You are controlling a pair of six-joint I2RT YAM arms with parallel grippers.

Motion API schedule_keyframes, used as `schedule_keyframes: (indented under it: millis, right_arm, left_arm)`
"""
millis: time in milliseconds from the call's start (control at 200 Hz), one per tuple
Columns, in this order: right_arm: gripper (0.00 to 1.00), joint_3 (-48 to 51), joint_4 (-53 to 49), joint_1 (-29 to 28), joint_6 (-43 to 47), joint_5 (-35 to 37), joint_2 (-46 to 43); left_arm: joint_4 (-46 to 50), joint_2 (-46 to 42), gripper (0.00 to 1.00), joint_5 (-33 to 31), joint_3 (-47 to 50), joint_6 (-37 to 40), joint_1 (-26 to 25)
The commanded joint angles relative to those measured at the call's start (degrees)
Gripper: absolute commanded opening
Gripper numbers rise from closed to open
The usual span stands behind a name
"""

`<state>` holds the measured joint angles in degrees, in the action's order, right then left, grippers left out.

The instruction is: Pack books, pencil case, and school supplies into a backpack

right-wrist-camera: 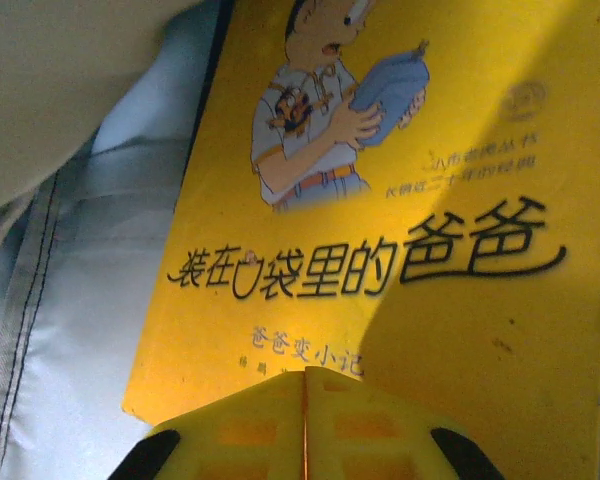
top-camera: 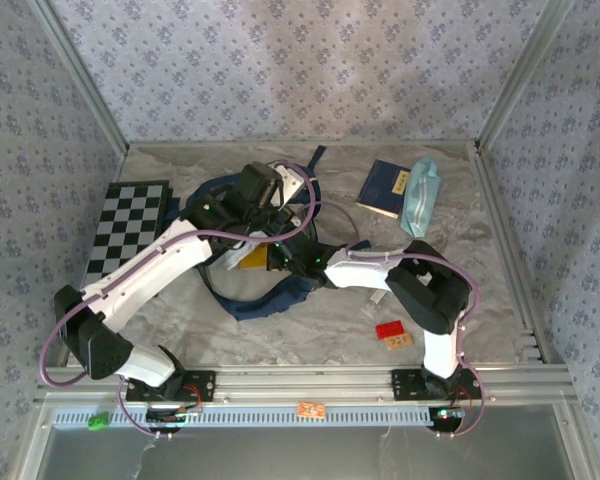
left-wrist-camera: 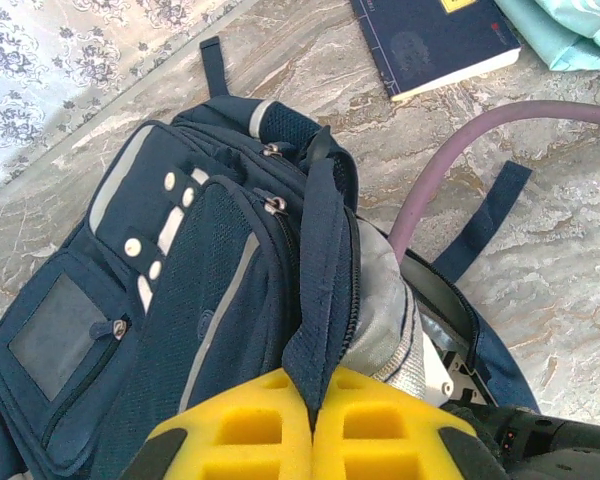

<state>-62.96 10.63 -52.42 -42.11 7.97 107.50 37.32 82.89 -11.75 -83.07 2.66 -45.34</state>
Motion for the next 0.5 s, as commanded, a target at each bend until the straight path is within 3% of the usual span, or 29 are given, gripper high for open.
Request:
schedule_keyframes:
  millis: [0, 240, 330, 495]
  right_arm:
    - [0.08, -0.9, 4.8, -0.1, 2.5, 2.5, -1.0]
    - [0.08, 6.1, 0.5, -3.1, -0.6, 1.5, -7.8]
    - [0.07, 5.2, -6.1, -3.1, -3.7, 2.1, -7.3]
    - [0.06, 5.5, -5.9, -2.7, -5.1, 1.1, -4.2]
  left_arm:
    - [-3.7, -3.4, 0.0, 1.3, -0.6, -0.7, 0.0]
    - [-4.9, -3.9, 0.0, 3.0, 0.8, -1.0, 0.1]
    - [-5.0, -3.8, 0.0, 2.6, 1.0, -0.8, 0.2]
    - [-4.5, -3.8, 0.0, 3.0, 0.7, -0.8, 0.2]
